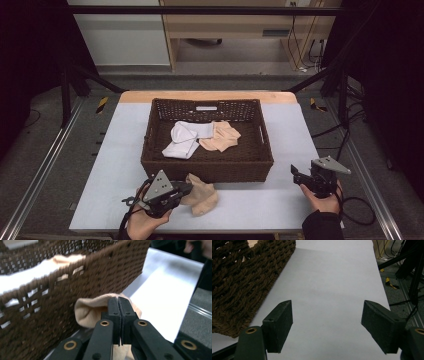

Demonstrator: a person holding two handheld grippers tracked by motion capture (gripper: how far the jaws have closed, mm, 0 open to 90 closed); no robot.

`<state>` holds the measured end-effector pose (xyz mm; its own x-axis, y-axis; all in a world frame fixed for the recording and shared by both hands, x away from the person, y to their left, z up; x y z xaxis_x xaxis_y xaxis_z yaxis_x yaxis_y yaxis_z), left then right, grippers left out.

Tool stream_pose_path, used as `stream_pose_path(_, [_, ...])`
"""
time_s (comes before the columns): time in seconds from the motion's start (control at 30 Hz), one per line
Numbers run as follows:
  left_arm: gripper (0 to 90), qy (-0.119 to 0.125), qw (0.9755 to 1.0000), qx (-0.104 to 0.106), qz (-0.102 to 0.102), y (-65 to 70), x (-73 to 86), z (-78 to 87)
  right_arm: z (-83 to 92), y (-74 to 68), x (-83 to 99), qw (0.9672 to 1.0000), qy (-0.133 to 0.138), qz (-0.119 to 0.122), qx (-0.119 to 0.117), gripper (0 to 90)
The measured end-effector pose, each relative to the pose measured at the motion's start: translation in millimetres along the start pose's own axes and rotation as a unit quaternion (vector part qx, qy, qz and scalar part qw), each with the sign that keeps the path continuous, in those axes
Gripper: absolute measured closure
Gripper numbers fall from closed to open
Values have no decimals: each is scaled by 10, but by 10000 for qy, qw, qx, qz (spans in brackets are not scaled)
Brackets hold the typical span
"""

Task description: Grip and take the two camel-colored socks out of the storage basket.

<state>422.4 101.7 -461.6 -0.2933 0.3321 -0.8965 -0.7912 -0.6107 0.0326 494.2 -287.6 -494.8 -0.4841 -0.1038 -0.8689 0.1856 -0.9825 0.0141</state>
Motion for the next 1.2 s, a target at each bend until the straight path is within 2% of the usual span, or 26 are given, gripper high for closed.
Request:
stream_pose_path(0.23, [872, -203, 9996, -192, 24, -136, 142, -79, -9, 2, 9, 10000, -19, 13, 9, 250])
stream_pose_path(0.3, [838, -202, 9996, -220, 2, -153, 157, -88, -9, 1, 12, 10000, -26, 9, 4, 250])
stream_pose_path(0.4, [736, -191, 9994, -300, 0, -176, 170, -94, -8, 8, 10, 10000, -13, 10, 10, 248])
stream_pose_path(0.53, [568, -55, 9994, -351, 43, -215, 155, -60, -1, 16, 9, 10000, 1, -16, 13, 247])
stream_pose_path(0.67, [470, -3, 9990, -438, 81, -269, 170, 10, 5, 25, 9, 10000, 12, -36, 19, 245])
stream_pose_path(0.87, [427, -33, 9977, -639, 205, -435, 291, 128, 9, 34, 9, 10000, 24, -49, 29, 242])
stream_pose_path(1.03, [408, -171, 9949, -942, 323, -641, 455, 226, 11, 46, 12, 10000, 27, -64, 40, 236])
stream_pose_path(1.2, [393, -258, 9927, -1089, 443, -756, 551, 289, 10, 59, 19, 9999, 21, -109, 56, 230])
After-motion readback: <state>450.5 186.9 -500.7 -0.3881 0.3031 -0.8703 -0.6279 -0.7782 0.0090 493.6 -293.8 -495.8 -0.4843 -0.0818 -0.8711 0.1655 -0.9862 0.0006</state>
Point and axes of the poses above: each handheld gripper's, and its own axes: z roughly backward along the jaws, x roughly out of its underside, y roughly to its right, the point moved 8 cm from there along -z, roughly forward along the jaws, and after that the axes turned 3 degrees about y, right-handed, at the moved point
